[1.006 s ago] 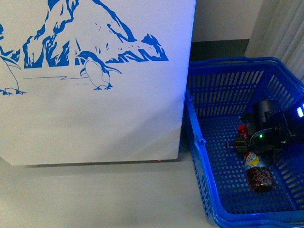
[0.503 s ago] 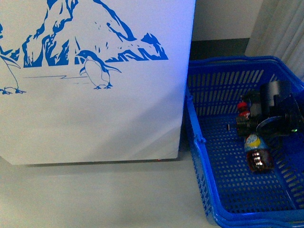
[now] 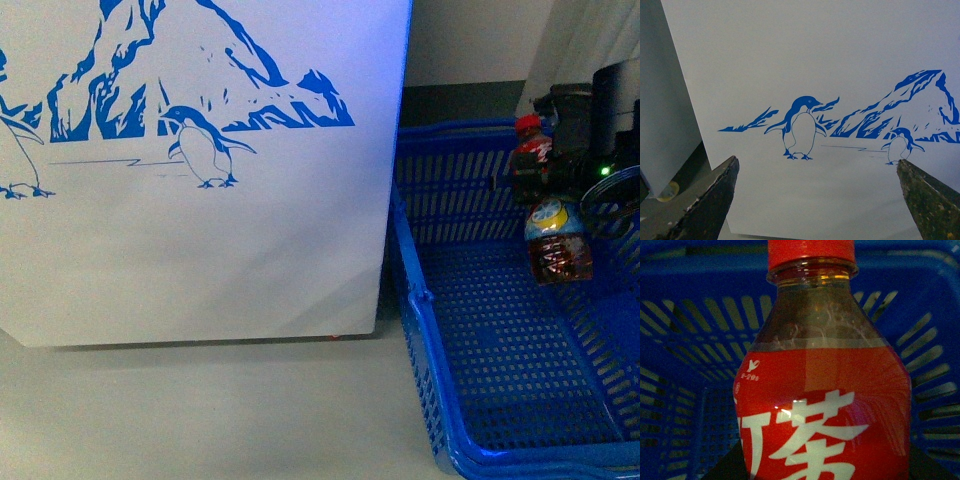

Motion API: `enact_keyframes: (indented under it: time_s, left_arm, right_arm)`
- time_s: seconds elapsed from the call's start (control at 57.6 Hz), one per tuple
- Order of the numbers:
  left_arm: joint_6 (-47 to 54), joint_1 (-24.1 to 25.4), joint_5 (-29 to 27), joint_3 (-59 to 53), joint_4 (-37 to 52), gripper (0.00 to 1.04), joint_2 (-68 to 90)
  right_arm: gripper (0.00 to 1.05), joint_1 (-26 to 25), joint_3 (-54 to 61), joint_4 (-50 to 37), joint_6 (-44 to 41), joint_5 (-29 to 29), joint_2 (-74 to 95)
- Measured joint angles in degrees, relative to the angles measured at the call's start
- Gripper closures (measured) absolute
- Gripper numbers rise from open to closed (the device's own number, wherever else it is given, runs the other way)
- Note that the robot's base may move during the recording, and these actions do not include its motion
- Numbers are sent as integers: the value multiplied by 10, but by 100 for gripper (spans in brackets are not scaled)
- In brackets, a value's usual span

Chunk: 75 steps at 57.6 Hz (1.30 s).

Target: Put drink in fridge

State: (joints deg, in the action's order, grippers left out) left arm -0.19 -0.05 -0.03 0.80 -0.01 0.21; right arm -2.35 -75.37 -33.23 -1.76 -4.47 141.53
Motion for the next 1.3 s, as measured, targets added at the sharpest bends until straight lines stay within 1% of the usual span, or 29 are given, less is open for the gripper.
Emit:
enact_keyframes:
  time_s: [0.278,0.59,0.659,0.85,1.006,1.18,1.301]
  left_arm:
    - [0,0,0,0,0,8,0]
    - [0,0,0,0,0,8,0]
    - [0,0,0,0,0,8,0]
    - [0,0,0,0,0,8,0]
    - [0,0,0,0,0,8,0]
    - [0,0,0,0,0,8,0]
    - [0,0,0,0,0,8,0]
  right_arm:
    - [64,5,125,-53,1,-5,-152]
    - [64,7,259,-62,22,-14,-355]
    - [64,7,312,-68,24,-14,-424]
    - [64,9,395,-68,37,-13,-535]
    - [64,10,476,-55,48,-9,-678]
    - [64,5,523,-31,45,1,-796]
    - [64,-8,555,9,45,20,-890]
